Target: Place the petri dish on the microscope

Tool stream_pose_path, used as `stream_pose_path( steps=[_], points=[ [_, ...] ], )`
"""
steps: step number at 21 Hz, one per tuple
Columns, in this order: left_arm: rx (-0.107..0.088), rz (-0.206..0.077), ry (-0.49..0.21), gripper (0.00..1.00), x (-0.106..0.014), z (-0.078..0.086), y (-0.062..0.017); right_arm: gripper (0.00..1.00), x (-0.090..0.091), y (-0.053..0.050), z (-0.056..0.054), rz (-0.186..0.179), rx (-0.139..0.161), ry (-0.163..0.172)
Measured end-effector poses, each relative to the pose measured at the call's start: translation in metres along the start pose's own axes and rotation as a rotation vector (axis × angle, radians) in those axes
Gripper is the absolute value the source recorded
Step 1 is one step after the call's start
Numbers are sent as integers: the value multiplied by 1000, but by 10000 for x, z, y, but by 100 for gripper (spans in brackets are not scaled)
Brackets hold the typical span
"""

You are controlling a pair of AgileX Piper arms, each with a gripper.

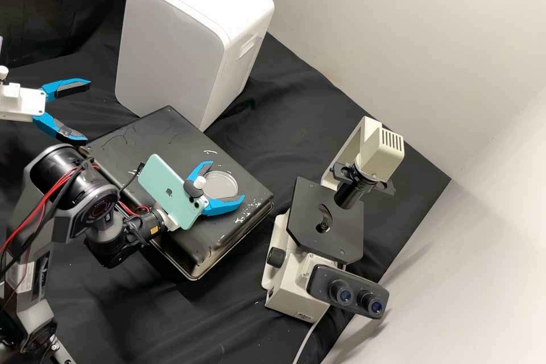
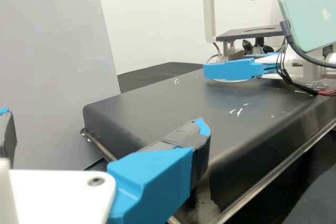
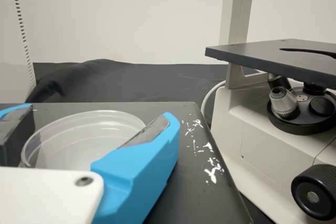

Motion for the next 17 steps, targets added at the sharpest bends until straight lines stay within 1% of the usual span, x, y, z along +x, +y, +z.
stream_pose_path(
  steps=[7, 10, 11, 13, 15, 16, 17],
  points=[
    [0, 0, 0, 100, 0, 0, 0, 0, 0, 3, 3, 1, 0, -2],
    [0, -1, 0, 100, 1, 0, -2, 0, 1, 22, 21, 7, 0, -7],
    [0, -2, 0, 100, 1, -1, -4, 0, -2, 45, 15, 14, -1, -3],
    [-1, -13, 2, 100, 8, -4, -25, 0, -17, 134, -8, 47, 5, 6],
    [-1, -19, 2, 100, 12, -5, -36, 0, -38, 220, -20, 69, 14, -2],
    [-1, -19, 2, 100, 11, -5, -35, 0, -52, 271, -32, 85, 16, -1],
    [-1, -19, 2, 100, 11, -5, -35, 0, -67, 327, -41, 103, 24, -1]
  ],
)
